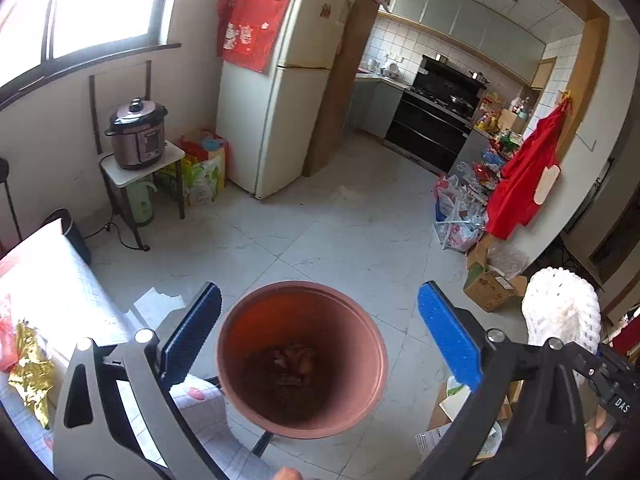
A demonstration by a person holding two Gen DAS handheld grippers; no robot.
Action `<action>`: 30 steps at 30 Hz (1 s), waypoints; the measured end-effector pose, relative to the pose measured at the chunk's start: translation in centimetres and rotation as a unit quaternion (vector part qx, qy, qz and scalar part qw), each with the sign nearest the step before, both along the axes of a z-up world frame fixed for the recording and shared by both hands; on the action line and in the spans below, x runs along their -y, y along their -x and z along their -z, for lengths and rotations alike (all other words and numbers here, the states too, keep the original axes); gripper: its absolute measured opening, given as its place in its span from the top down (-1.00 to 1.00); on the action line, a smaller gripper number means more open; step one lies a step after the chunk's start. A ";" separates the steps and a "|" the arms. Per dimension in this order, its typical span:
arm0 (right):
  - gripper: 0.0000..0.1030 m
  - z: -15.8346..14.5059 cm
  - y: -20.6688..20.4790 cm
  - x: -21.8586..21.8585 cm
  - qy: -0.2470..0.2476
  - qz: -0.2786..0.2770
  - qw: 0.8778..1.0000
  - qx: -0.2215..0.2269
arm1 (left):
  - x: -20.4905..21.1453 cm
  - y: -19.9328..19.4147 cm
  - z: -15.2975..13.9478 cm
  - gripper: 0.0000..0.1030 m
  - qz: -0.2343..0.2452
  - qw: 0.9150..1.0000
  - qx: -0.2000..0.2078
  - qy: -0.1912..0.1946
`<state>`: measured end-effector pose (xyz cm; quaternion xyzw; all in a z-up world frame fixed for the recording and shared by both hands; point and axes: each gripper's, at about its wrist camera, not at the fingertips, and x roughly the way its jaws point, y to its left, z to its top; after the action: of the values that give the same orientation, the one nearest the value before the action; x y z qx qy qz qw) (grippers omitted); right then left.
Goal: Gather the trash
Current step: 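Open the left tool to drop the paper bag into the bucket, then open the right tool to drop the foam net into the bucket while the left tool returns to the table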
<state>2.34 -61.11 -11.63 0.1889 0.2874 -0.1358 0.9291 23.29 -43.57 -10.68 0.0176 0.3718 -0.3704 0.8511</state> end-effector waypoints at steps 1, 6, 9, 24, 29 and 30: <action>0.44 0.0 -0.4 0.0 0.001 -0.003 1.000 0.001 | -1.3 0.1 -0.4 -0.89 -0.013 1.000 0.004 0.004; 0.43 0.1 -3.9 0.0 0.009 -0.025 1.000 0.003 | -8.9 1.4 -2.0 -0.89 -0.080 0.996 0.029 0.013; 0.41 0.5 -6.8 -0.3 0.019 -0.046 0.999 -0.002 | -13.7 2.4 -2.6 -0.89 -0.135 0.990 0.041 0.001; 0.39 3.1 -17.5 -2.2 0.033 -0.096 0.994 -0.047 | -38.5 12.4 -2.8 -0.89 -0.424 0.905 0.037 -0.024; 0.26 3.7 -19.1 -2.3 0.034 -0.102 0.992 -0.064 | -43.9 16.8 -3.8 -0.89 -0.494 0.868 0.041 -0.021; 0.20 3.8 -19.2 -2.3 0.034 -0.103 0.992 -0.067 | -44.6 17.4 -4.0 -0.89 -0.504 0.863 0.042 -0.017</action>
<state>21.55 -58.78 -15.39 0.1170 0.3618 -0.0615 0.9229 5.86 1.01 -6.64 -0.1422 0.2997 0.1160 0.9362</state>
